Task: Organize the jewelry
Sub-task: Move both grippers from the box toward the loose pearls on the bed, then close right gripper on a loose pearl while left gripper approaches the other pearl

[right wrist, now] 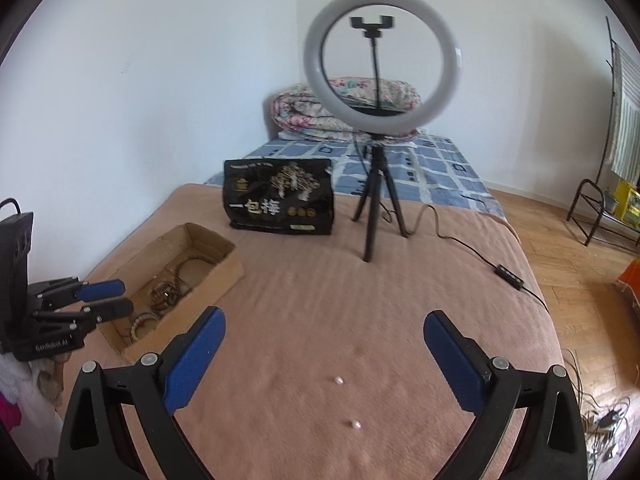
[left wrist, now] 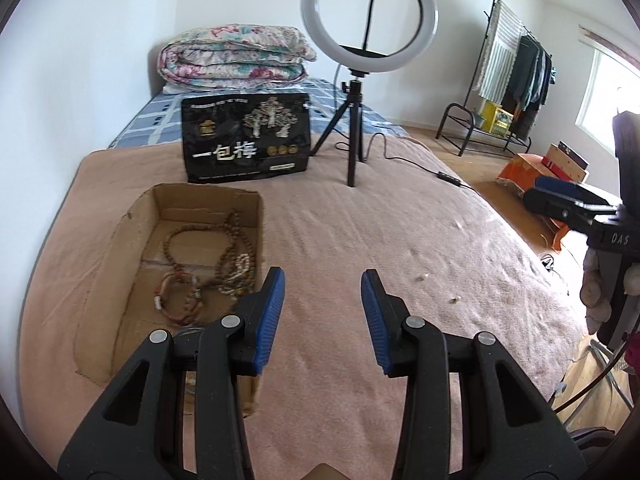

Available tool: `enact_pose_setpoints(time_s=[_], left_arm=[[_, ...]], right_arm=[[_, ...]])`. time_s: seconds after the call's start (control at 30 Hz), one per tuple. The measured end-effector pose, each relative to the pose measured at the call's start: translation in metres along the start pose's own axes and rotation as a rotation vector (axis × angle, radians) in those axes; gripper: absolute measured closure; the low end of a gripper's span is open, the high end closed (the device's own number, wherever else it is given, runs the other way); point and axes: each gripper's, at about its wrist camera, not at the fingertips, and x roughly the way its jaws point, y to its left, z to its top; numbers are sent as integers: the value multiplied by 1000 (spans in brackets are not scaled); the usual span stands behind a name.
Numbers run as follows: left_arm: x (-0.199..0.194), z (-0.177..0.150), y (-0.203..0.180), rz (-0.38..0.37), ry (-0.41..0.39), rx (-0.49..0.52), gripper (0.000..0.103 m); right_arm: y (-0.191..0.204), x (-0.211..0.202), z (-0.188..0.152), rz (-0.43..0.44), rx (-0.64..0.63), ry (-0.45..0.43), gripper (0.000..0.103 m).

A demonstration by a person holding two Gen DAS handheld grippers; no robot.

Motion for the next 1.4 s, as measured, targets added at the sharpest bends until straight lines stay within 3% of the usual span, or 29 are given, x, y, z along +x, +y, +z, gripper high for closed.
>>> enact_pose_setpoints(time_s=[0.23,0.47,0.67,0.97,1.4], left_arm=[[22,2,-30,-42,16,34,63],[53,-1,-58,-93,57,63,63],[80,0,-80,-124,94,106,63],[119,-2,-88,-177,153,94,63],[155,-9,-104,-221,203,138,63]], right_arm=[[-30,0,-32,-48,12,76,3],[-37,13,-63,-22,3,140,10],[-37,38,-88,46,-2,213,29],[-36,79,-109,115,37,282,57],[-33,109,-115,102,9,313,73]])
